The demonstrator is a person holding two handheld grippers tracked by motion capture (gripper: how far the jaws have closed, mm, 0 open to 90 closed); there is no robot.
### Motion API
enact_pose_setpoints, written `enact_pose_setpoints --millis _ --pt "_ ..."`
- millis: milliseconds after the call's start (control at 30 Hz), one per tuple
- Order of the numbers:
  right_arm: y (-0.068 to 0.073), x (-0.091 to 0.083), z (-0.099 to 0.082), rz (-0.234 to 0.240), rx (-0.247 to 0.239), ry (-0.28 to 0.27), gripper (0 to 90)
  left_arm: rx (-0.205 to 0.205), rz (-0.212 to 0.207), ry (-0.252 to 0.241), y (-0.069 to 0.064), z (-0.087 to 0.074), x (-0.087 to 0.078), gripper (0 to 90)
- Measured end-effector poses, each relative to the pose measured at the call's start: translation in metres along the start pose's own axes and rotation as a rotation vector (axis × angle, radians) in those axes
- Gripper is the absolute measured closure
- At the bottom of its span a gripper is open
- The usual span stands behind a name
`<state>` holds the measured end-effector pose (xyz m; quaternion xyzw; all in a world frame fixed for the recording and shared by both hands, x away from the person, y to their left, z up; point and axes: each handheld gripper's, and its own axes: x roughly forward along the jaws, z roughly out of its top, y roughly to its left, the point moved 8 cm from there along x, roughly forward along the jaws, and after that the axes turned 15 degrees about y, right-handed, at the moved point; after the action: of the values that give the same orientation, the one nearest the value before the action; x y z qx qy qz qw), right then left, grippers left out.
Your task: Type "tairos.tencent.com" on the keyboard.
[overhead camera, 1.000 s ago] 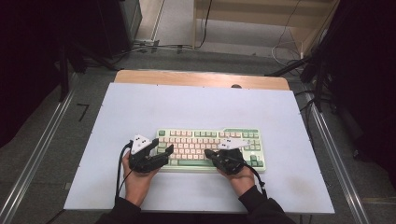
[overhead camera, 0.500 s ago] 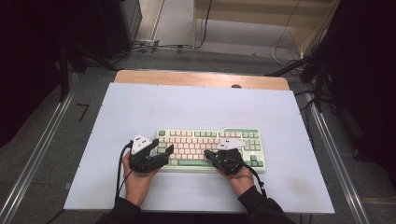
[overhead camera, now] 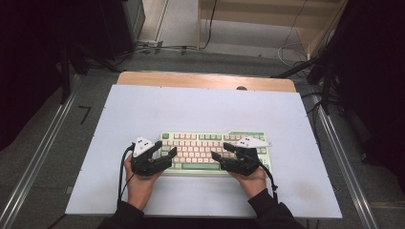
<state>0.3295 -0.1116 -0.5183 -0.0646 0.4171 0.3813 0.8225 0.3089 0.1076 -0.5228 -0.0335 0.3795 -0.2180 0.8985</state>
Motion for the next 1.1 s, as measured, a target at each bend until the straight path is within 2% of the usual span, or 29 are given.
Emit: enact_pose_setpoints --millis 133,600,1100 --pt "-0.010 -0.007 0.000 -0.014 0.037 -0.015 28.8 0.001 0.000 0.002 0.000 0.000 0.001 35.0" --pt "-0.024 -0.017 -0.004 -0.049 0.076 -0.015 22.7 -0.003 -0.002 -0.006 0.002 0.003 -0.001 34.6" --pt "-0.044 -0.036 -0.014 -0.091 0.115 -0.032 20.7 -0.030 0.014 -0.009 0.013 0.007 -0.004 26.2"
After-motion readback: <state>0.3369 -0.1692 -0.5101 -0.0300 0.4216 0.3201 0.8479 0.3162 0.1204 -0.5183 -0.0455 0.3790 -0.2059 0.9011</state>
